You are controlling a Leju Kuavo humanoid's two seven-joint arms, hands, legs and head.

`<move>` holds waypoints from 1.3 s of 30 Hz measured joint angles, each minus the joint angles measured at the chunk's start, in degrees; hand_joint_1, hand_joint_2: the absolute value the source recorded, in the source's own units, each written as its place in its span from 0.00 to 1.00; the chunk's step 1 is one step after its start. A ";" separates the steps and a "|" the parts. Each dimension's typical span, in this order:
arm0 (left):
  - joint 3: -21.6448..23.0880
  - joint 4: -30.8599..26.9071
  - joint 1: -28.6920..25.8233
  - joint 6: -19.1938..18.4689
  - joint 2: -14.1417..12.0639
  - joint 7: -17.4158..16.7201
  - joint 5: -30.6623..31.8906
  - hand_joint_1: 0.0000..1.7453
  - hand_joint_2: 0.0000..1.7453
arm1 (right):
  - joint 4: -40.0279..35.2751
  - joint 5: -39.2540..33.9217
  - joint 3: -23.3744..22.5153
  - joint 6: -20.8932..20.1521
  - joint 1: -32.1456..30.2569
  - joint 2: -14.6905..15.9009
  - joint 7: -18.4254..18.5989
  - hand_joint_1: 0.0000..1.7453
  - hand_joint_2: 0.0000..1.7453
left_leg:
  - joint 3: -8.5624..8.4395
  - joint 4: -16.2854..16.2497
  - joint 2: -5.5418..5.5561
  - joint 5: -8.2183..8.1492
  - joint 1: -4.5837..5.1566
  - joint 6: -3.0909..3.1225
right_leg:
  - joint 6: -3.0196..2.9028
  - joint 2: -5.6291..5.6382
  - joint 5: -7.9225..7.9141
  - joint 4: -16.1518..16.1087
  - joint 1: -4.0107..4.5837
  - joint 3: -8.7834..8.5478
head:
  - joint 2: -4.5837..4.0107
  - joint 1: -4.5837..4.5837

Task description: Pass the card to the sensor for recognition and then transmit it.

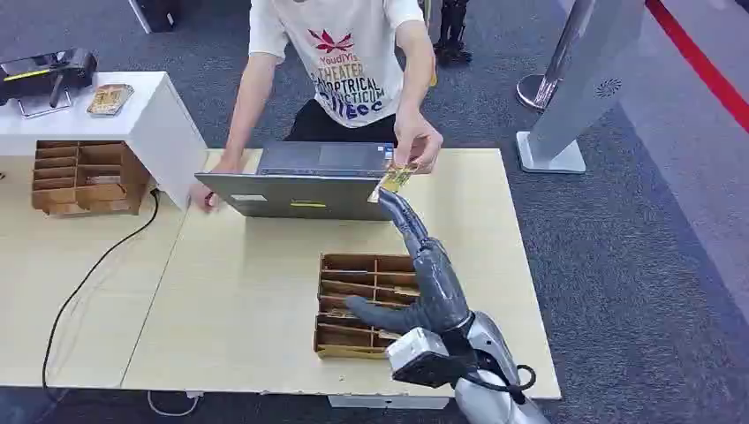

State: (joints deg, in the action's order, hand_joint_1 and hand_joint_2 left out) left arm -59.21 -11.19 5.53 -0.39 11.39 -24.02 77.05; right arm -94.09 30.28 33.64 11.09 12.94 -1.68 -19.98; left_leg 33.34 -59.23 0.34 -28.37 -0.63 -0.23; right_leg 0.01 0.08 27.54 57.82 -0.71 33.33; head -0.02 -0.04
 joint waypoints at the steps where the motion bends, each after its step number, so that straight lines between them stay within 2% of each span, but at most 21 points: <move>1: 0.00 0.00 0.00 -0.04 0.00 0.00 0.13 0.00 0.00 | 0.15 2.03 0.39 1.49 0.46 -0.07 0.52 0.00 1.00 | 0.00 0.00 0.00 0.00 0.00 0.00 | 0.00 0.00 0.00 0.00 0.00 0.00 | -0.02 0.02; 4: 0.04 0.00 0.01 -0.15 0.02 -0.04 0.50 0.00 0.00 | 1.05 8.17 1.38 5.57 2.14 -0.33 2.12 0.00 1.00 | 0.00 0.00 0.00 0.00 0.00 0.00 | 0.00 0.00 0.00 0.00 0.00 0.00 | -0.02 0.02; 7: 0.11 0.00 0.01 -0.22 0.02 -0.07 0.72 0.00 0.00 | 2.23 11.80 2.23 7.97 3.55 -0.50 3.23 0.00 1.00 | 0.00 0.00 0.00 0.00 0.00 0.00 | 0.00 -0.01 0.00 0.00 0.00 0.00 | -0.02 0.02; 11: 0.31 0.00 0.03 -0.46 0.02 -0.20 1.60 0.00 0.00 | 4.66 24.68 3.56 15.47 5.88 -0.57 7.02 0.00 1.00 | -0.01 0.00 -0.01 0.00 0.00 0.00 | 0.00 0.01 0.00 0.01 0.00 -0.01 | -0.02 0.02; 15: 0.72 0.00 0.03 -0.65 0.02 -0.48 2.40 0.00 0.00 | 8.23 34.05 4.78 19.27 8.35 -0.72 10.72 0.00 1.00 | -0.01 0.00 0.00 0.00 0.00 0.00 | 0.00 0.00 0.00 0.01 0.00 -0.01 | -0.02 0.02; 21: 1.60 0.00 0.02 -1.01 0.02 -0.52 3.21 0.00 0.00 | 13.83 41.12 6.12 22.15 12.03 -0.85 14.83 0.00 1.00 | -0.01 0.00 0.00 0.02 0.00 0.01 | 0.00 0.00 -0.01 0.01 0.00 -0.01 | -0.02 0.02; 28: 2.03 0.00 0.03 -1.18 0.02 -0.54 3.50 0.00 0.00 | 17.37 43.37 6.53 22.96 13.91 -1.00 16.19 0.00 1.00 | -0.01 -0.01 0.01 0.02 0.00 0.01 | -0.01 0.00 -0.01 0.01 0.00 -0.01 | -0.02 0.02; 33: 2.53 0.00 0.02 -1.40 0.02 -0.59 4.15 0.00 0.00 | 20.28 48.56 6.58 24.21 15.88 -1.03 18.75 0.01 1.00 | -0.01 -0.01 0.01 0.02 0.00 0.02 | -0.01 0.00 -0.01 0.01 0.00 -0.01 | -0.02 0.02; 34: 2.69 0.00 0.02 -1.40 0.02 -0.61 4.24 0.00 0.00 | 20.74 48.95 6.58 24.26 16.12 -1.05 18.99 0.10 1.00 | -0.01 -0.01 0.01 0.02 0.00 0.02 | -0.01 -0.01 -0.01 0.01 0.00 -0.01 | -0.02 0.00; 35: 2.78 0.00 0.01 -1.42 0.02 -0.63 4.28 0.00 0.00 | 21.16 49.11 6.58 24.41 16.30 -1.09 19.28 0.43 1.00 | -0.01 -0.01 0.01 0.02 0.00 0.02 | -0.01 -0.01 -0.01 0.01 0.00 -0.01 | -0.02 0.00; 36: 2.95 0.00 0.00 -1.44 0.02 -0.66 4.35 0.00 0.00 | 21.71 49.48 6.58 24.54 16.47 -1.18 19.32 0.88 1.00 | -0.01 -0.01 0.01 0.02 0.00 0.02 | -0.02 0.00 -0.02 0.01 0.00 -0.01 | -0.02 0.02; 37: 3.06 0.00 0.01 -1.46 0.02 -0.66 4.41 0.00 0.00 | 22.16 49.74 6.58 24.65 16.62 -1.27 19.41 1.00 1.00 | -0.02 -0.01 0.01 0.02 0.00 0.02 | -0.02 0.00 -0.02 0.01 0.00 -0.01 | -0.02 0.02; 39: 3.13 0.00 0.01 -1.51 0.02 -0.68 4.55 0.00 0.00 | 22.90 50.17 6.58 24.98 16.77 -1.35 19.47 1.00 1.00 | -0.02 -0.01 0.01 0.03 0.00 0.02 | -0.02 0.00 -0.02 0.01 0.00 -0.01 | -0.02 0.02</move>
State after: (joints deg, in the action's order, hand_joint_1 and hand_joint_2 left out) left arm -56.08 -11.19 5.54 -1.90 11.41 -24.70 81.59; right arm -71.19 80.45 40.22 36.06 29.71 -3.04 -0.50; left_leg 33.32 -59.25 0.35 -28.35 -0.63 -0.21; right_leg 0.00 0.08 27.51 57.84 -0.71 33.32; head -0.04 -0.02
